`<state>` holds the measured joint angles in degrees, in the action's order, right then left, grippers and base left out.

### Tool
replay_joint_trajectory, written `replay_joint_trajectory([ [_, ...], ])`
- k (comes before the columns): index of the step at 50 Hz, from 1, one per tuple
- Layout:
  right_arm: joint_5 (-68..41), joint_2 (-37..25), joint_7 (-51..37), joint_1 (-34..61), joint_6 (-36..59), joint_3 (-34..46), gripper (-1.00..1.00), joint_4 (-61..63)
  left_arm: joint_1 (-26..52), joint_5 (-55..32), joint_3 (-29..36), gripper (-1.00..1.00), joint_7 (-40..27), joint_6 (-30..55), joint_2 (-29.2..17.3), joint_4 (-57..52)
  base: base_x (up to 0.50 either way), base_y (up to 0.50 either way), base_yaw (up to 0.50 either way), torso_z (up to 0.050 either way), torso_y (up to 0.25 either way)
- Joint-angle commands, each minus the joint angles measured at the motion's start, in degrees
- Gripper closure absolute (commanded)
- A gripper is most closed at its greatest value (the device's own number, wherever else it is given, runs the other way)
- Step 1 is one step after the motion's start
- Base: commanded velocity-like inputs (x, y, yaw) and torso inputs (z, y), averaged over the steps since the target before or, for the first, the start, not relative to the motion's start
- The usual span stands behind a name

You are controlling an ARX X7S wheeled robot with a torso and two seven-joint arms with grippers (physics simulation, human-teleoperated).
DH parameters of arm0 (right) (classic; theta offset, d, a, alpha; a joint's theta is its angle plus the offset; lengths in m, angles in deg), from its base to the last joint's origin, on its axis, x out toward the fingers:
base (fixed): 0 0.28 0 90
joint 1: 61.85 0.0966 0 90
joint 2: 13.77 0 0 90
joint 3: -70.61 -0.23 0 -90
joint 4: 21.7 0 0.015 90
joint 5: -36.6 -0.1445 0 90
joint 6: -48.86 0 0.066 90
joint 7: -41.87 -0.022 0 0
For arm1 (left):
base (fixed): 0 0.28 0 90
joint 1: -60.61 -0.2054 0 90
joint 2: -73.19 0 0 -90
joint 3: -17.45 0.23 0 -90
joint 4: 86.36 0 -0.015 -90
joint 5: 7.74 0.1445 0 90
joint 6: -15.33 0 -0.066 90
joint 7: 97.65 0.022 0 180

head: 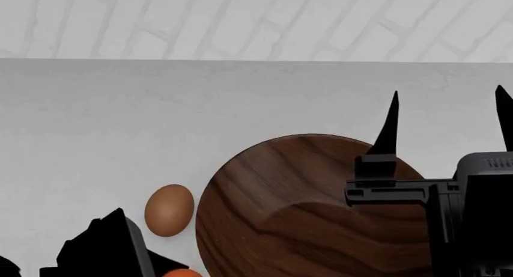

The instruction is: Place the eggs and milk next to the bowl.

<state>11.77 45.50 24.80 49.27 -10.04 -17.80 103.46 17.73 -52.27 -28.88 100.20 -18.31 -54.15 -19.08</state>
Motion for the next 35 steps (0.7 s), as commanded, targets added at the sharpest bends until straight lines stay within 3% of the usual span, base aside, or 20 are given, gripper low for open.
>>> replay_joint_trajectory([
  [1,-0.03,-0.08,-0.1,-0.3,-0.23,-0.05,-1.0,-0.05,-0.66,-0.09,0.88,1.0,-0.14,-0.78,0.41,0.8,0.0,0.0,0.0,0.0,0.0],
  [28,-0.24,-0.31,-0.35,-0.78,-0.51,-0.15,-1.0,0.04,-2.35,1.3,3.01,1.0,0.8,-2.61,0.32,2.45,0.0,0.0,0.0,0.0,0.0],
  [29,-0.27,-0.29,-0.35,-0.75,-0.53,-0.14,-1.0,0.0,-2.17,0.9,3.31,-1.0,1.17,-1.91,0.14,2.18,0.0,0.0,0.0,0.0,0.0],
  [35,-0.43,-0.32,-0.43,-0.41,-0.36,-0.15,-1.0,-0.05,-1.88,1.36,3.63,-1.0,1.21,-2.17,0.33,2.44,0.0,0.0,0.0,0.0,0.0],
])
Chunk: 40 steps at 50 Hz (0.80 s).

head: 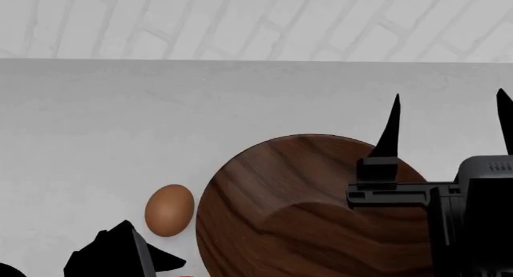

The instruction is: Place the eggs and milk next to the bowl.

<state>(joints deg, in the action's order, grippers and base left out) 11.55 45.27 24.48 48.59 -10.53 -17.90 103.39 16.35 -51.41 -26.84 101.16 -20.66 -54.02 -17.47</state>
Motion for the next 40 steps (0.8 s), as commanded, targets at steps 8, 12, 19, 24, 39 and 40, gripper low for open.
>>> replay_joint_trajectory([
  [8,-0.13,-0.11,-0.13,0.14,-0.11,-0.02,-1.0,-0.33,0.07,1.28,2.31,-1.0,0.7,-0.16,0.32,1.31,0.0,0.0,0.0,0.0,0.0],
  [12,-0.11,-0.14,-0.18,0.18,-0.06,0.09,-1.0,-0.31,1.07,0.56,1.56,-1.0,0.35,0.76,-0.1,0.22,0.0,0.0,0.0,0.0,0.0],
  [19,-0.37,-0.33,-0.31,0.08,0.11,-0.12,-1.0,0.1,2.2,-1.63,-0.02,-1.0,-1.41,3.36,-1.02,-3.46,0.0,0.0,0.0,0.0,0.0],
  [24,-0.45,-0.3,-0.38,-0.16,-0.03,-0.22,-1.0,0.26,2.75,-3.01,-0.84,-1.0,-2.49,4.88,-1.45,-5.69,0.0,0.0,0.0,0.0,0.0],
  [39,-0.82,-0.4,-0.57,-0.5,-0.22,-0.55,-1.0,0.67,4.59,-6.24,-3.24,-1.0,-5.2,8.19,-3.0,-11.05,0.0,0.0,0.0,0.0,0.0],
  [40,-0.82,-0.42,-0.59,-0.5,-0.19,-0.54,-1.0,0.68,4.64,-6.58,-3.48,-1.0,-5.39,8.4,-3.1,-11.32,0.0,0.0,0.0,0.0,0.0],
])
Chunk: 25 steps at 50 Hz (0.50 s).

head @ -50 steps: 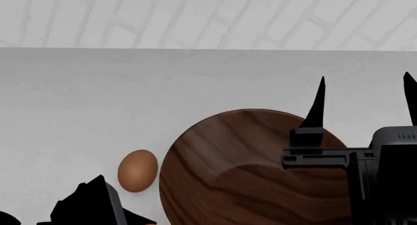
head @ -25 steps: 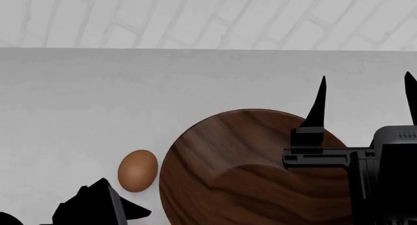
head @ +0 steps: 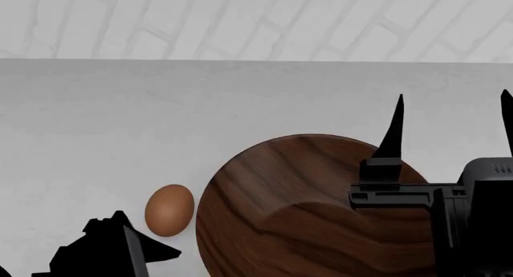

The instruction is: Place the eggs and milk next to the bowl.

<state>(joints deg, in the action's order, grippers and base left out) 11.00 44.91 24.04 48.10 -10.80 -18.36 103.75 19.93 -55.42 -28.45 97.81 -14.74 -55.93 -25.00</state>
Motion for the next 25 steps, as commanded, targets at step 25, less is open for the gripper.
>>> replay_joint_trajectory([
  [25,-0.64,-0.34,-0.64,0.74,0.87,0.2,-1.0,0.91,-1.82,-18.23,-14.51,-1.0,-12.54,5.21,-7.94,-16.06,0.0,0.0,0.0,0.0,0.0],
])
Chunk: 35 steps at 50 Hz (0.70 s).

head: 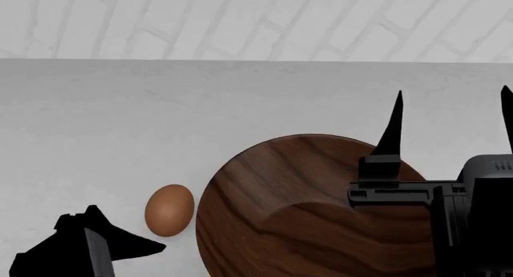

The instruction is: Place the eggs and milk next to the bowl.

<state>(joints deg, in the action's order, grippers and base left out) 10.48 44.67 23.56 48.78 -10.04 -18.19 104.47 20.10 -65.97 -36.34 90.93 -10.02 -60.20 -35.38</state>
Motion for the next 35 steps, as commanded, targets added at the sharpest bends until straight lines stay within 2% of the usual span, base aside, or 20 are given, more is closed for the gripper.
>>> replay_joint_trajectory([
  [1,-0.1,-0.1,-0.19,0.0,0.05,0.01,-1.0,0.21,-2.57,-9.26,-7.7,-1.0,-6.77,0.3,-4.18,-6.44,0.0,0.0,0.0,0.0,0.0],
  [17,-0.55,-0.33,-0.41,-0.17,0.14,-0.18,-1.0,1.14,-10.54,-19.48,-19.43,-1.0,-17.83,-8.17,-10.33,-12.59,0.0,0.0,0.0,0.0,0.0],
  [18,-0.97,-1.27,-1.48,1.35,3.35,0.13,-1.0,3.28,-19.13,-21.65,-28.02,-1.0,-23.13,-16.77,-15.09,-15.44,0.0,0.0,0.0,0.0,0.0],
  [19,-0.99,-1.18,-1.43,1.53,3.35,0.27,-1.0,3.05,-23.64,-21.59,-33.44,-1.0,-22.67,-18.23,-15.89,-15.83,0.0,0.0,0.0,0.0,0.0],
  [30,-1.12,-1.3,-1.69,2.15,4.01,0.58,-1.0,3.08,-29.72,-19.91,-38.57,-1.0,-24.77,-21.03,-17.77,-16.23,0.0,0.0,0.0,0.0,0.0],
  [35,-1.55,-1.91,-2.41,2.55,5.84,0.49,-1.0,4.39,-33.38,-17.31,-40.39,-1.0,-27.58,-22.18,-16.51,-15.65,0.0,0.0,0.0,0.0,0.0],
])
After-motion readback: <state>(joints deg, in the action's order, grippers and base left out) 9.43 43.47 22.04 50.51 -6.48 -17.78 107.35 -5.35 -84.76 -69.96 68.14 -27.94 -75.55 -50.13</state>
